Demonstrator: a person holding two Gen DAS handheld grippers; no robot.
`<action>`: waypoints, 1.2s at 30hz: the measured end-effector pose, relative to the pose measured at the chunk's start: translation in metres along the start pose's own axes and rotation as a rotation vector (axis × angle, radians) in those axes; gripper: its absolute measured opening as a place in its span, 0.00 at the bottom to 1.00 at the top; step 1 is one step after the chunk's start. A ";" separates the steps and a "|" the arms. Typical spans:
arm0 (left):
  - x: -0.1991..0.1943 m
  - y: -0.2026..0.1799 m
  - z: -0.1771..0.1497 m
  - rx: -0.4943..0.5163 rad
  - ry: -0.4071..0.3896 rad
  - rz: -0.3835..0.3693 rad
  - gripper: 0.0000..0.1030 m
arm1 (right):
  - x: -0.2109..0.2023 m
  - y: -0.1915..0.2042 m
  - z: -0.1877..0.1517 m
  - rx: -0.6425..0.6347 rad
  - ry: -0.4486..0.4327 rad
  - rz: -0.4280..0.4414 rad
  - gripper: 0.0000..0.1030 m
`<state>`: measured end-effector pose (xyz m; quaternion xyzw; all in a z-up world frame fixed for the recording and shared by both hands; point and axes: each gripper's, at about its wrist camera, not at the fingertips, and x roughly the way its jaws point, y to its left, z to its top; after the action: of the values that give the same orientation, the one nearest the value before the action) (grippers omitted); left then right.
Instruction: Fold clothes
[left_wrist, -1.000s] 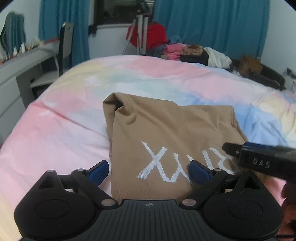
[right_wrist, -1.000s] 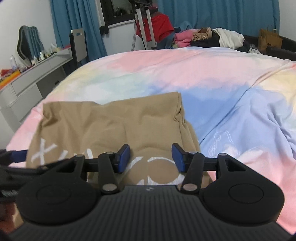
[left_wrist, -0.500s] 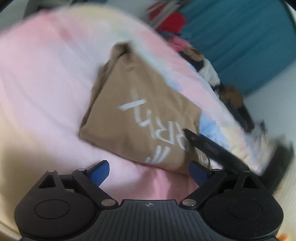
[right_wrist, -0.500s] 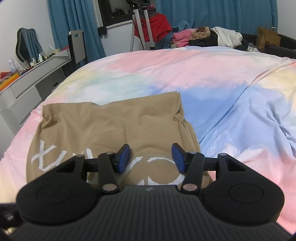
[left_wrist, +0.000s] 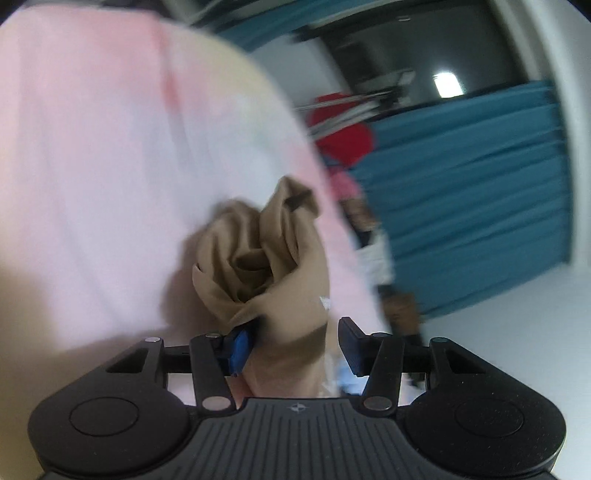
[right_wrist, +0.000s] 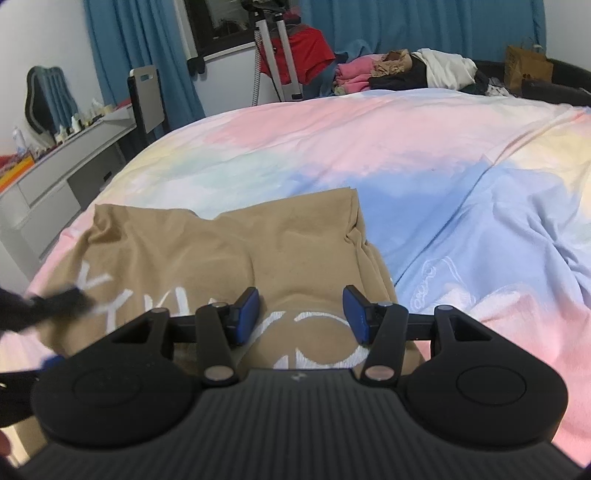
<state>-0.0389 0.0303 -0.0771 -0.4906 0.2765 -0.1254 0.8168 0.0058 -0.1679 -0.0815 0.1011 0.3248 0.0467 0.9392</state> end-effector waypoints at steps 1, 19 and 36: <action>0.002 -0.002 -0.001 0.013 0.007 -0.002 0.52 | 0.000 -0.002 0.001 0.012 0.000 0.001 0.52; 0.019 -0.007 0.001 0.059 0.069 0.116 0.29 | -0.051 -0.026 0.008 0.377 -0.020 0.366 0.56; -0.004 -0.001 0.011 -0.003 0.043 -0.041 0.23 | 0.020 -0.052 -0.056 1.053 0.250 0.615 0.99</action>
<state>-0.0354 0.0398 -0.0707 -0.4947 0.2842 -0.1524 0.8070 -0.0126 -0.2062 -0.1478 0.6335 0.3676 0.1601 0.6617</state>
